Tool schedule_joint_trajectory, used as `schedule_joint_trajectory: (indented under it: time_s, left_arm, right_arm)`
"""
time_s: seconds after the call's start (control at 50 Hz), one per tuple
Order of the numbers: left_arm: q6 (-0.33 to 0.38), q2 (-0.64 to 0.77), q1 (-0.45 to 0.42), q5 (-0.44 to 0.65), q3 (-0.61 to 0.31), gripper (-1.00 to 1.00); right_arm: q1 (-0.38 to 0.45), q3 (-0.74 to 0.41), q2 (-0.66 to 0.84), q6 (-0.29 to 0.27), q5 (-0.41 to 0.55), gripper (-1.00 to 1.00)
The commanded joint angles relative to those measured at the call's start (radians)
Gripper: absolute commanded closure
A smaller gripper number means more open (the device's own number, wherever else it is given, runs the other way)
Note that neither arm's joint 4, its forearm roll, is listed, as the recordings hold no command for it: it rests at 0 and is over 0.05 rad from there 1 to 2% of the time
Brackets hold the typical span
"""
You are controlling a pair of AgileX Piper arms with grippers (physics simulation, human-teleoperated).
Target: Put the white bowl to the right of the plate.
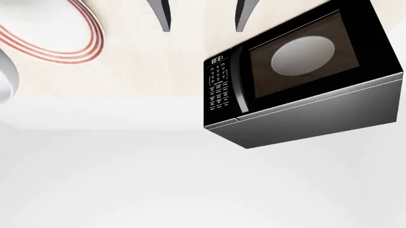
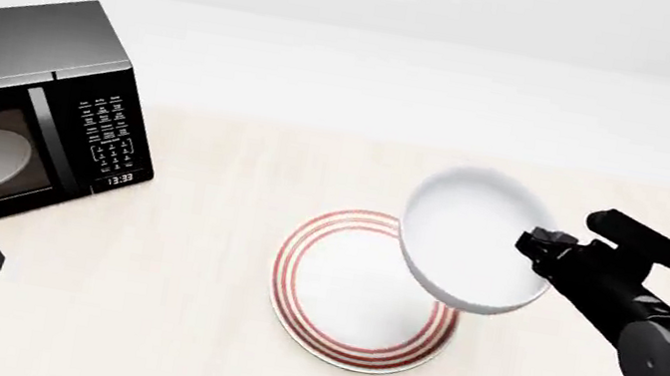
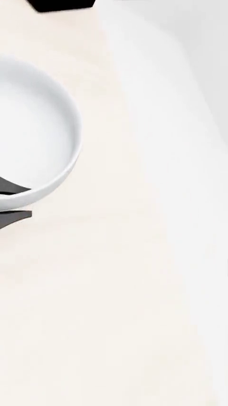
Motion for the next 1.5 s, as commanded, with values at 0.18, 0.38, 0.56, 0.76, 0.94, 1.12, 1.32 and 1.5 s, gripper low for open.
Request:
schedule_joint_trajectory:
  time_s: [0.18, 0.38, 0.56, 0.76, 0.94, 1.12, 1.32, 1.5]
  left_arm:
    - [0.000, 0.000, 0.000, 0.000, 0.000, -1.00]
    - [0.000, 0.000, 0.000, 0.000, 0.000, -1.00]
    - [0.000, 0.000, 0.000, 0.000, 0.000, -1.00]
    - [0.000, 0.000, 0.000, 0.000, 0.000, -1.00]
    - [0.000, 0.000, 0.000, 0.000, 0.000, -1.00]
    - [0.000, 0.000, 0.000, 0.000, 0.000, -1.00]
    - [0.000, 0.000, 0.000, 0.000, 0.000, -1.00]
    - [0.000, 0.000, 0.000, 0.000, 0.000, -1.00]
  right_arm:
    - [-0.189, 0.152, -0.142, 0.003, -0.012, 1.00]
    - [-0.255, 0.219, -0.175, 0.007, -0.041, 1.00]
    - [-0.304, 0.249, -0.101, 0.019, -0.135, 1.00]
    - [-0.354, 0.251, -0.014, 0.027, -0.216, 1.00]
    - [-0.392, 0.232, 0.047, 0.028, -0.252, 1.00]
    - [-0.434, 0.224, 0.068, 0.033, -0.271, 1.00]
    - [-0.462, 0.215, 0.086, 0.035, -0.272, 1.00]
    - [-0.485, 0.234, 0.139, 0.050, -0.334, 1.00]
